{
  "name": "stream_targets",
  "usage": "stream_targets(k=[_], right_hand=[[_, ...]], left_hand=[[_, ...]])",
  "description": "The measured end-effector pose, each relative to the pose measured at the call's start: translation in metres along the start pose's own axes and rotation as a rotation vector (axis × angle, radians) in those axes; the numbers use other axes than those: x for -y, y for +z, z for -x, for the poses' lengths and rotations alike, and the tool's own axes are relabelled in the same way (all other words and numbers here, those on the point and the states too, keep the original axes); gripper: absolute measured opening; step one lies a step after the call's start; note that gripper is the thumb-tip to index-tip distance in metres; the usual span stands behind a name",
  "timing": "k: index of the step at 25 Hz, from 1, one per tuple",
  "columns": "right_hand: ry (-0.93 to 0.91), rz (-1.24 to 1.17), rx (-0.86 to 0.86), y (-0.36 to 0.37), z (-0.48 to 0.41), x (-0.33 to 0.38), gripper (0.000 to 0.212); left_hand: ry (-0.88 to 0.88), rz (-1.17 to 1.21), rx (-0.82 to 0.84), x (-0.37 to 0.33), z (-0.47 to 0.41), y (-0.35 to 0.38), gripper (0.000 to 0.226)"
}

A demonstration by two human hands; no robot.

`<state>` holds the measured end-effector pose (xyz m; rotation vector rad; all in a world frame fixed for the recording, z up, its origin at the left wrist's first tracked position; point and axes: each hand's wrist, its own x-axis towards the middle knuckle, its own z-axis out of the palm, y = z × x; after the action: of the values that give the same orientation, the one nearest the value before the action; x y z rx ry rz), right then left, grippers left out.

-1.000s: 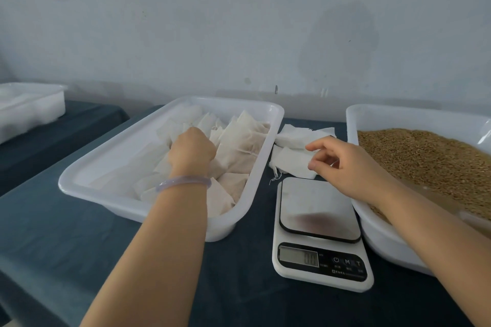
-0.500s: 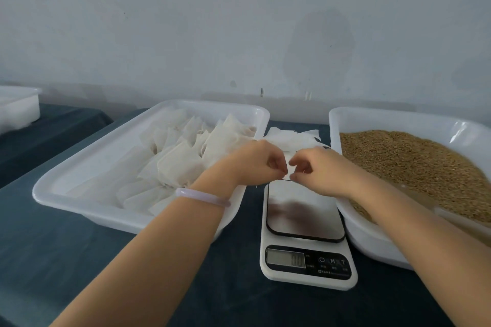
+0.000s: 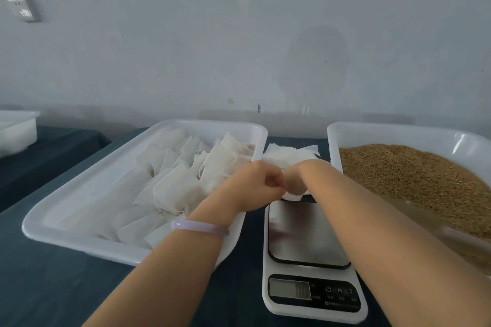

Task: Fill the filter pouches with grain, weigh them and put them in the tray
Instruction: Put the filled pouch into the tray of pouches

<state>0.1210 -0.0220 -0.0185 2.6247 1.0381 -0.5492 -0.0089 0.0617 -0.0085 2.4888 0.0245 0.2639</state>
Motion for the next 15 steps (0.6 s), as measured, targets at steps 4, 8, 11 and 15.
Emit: stream_targets(k=[4,8,11,15], right_hand=[[-0.024,-0.058,-0.075,0.007,-0.002,0.001,0.01],[-0.001,-0.097,-0.138,0.003,0.006,0.0,0.018],[0.012,-0.21,-0.245,-0.007,0.021,-0.01,0.017],[-0.004,-0.761,-0.646,-0.008,0.053,-0.04,0.038]], left_hand=[[0.002,0.009,0.002,0.002,-0.002,0.001,0.011],[-0.007,0.043,0.007,0.003,-0.001,0.002,0.012],[-0.032,0.112,-0.005,0.005,-0.003,0.003,0.012],[0.039,0.027,-0.103,0.0,-0.001,0.002,0.027]])
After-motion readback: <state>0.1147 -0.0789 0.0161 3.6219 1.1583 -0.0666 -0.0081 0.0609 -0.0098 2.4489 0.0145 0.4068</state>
